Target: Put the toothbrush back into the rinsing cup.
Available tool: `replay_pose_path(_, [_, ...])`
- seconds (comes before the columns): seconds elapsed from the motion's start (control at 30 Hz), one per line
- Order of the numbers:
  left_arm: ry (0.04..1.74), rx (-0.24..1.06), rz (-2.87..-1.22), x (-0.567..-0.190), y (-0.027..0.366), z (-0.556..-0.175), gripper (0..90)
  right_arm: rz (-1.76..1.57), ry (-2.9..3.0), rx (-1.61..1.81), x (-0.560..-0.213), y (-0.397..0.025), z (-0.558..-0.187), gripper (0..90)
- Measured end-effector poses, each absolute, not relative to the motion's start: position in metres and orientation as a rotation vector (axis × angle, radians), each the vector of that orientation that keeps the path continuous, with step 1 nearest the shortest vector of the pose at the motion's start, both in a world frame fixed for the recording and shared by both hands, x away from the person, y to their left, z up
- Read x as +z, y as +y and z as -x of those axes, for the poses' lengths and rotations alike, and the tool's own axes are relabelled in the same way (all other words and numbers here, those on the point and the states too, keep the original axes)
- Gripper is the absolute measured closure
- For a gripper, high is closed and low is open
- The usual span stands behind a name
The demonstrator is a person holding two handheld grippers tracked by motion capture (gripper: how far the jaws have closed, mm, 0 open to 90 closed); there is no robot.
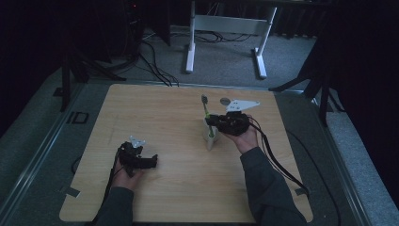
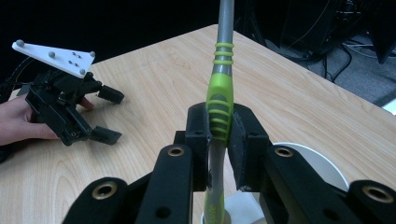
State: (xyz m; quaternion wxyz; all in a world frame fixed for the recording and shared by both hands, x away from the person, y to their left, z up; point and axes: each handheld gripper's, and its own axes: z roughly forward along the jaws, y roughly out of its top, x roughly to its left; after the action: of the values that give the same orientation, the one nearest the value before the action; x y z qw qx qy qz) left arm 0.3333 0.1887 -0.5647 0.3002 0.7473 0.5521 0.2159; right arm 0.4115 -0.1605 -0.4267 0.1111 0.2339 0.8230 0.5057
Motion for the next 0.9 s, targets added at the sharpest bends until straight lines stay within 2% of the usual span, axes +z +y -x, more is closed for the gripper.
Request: replay_pose_path(0.9, [1.466,0.573,-1.983,-0.5647,0.1886,-0.3333,1.8,-0.683,2.438,1.455,-0.4361,-0.1572,-0.4107,78.4])
